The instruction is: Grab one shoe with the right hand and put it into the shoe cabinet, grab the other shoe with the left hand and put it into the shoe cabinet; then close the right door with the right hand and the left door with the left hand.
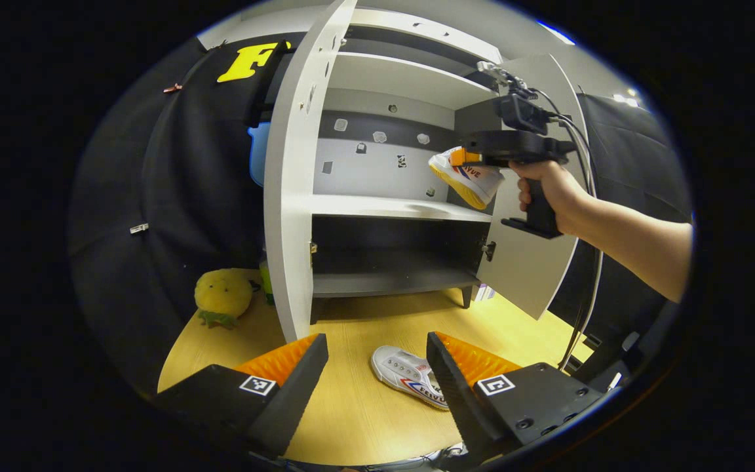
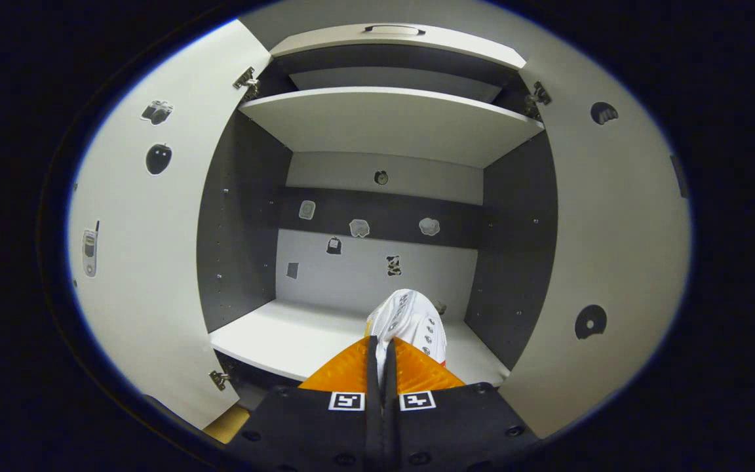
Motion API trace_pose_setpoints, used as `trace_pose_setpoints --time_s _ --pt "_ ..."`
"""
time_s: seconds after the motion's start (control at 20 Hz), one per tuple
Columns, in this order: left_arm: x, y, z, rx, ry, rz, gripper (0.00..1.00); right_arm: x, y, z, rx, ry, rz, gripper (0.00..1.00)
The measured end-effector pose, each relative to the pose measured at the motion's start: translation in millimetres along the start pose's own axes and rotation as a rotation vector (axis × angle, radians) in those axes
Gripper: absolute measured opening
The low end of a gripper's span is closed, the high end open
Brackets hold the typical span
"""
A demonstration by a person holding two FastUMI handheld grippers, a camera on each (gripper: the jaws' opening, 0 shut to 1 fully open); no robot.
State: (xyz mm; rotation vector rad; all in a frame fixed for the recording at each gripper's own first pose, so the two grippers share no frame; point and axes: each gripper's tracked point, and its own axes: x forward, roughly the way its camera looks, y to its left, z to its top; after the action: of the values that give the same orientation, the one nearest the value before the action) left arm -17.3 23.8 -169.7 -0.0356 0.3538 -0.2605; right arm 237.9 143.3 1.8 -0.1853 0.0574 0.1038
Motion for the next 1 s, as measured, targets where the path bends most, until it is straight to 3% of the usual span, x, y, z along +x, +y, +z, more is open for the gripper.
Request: trace_pose_setpoints --time_s 0.35,0.55,0.75,0.9,1.0 --pt "4 8 -2 -0.031 0.018 0.110 0.95 110 -25 -27 -0.068 0.090 -0.005 0.04" --pt "9 12 8 -0.031 0.005 0.178 0.95 151 -34 -53 -0.052 0.171 -0.004 0.05" --pt "10 11 16 -0.039 -0.016 0.224 0.95 168 -23 -85 0.004 0.276 0.022 0.05" --pt "10 8 19 -0.052 -0.024 0.240 0.95 165 -19 -86 0.017 0.305 -0.006 0.06" --pt "10 3 15 -0.058 -0.015 0.236 0.95 153 -9 -82 0.072 0.319 0.017 0.18"
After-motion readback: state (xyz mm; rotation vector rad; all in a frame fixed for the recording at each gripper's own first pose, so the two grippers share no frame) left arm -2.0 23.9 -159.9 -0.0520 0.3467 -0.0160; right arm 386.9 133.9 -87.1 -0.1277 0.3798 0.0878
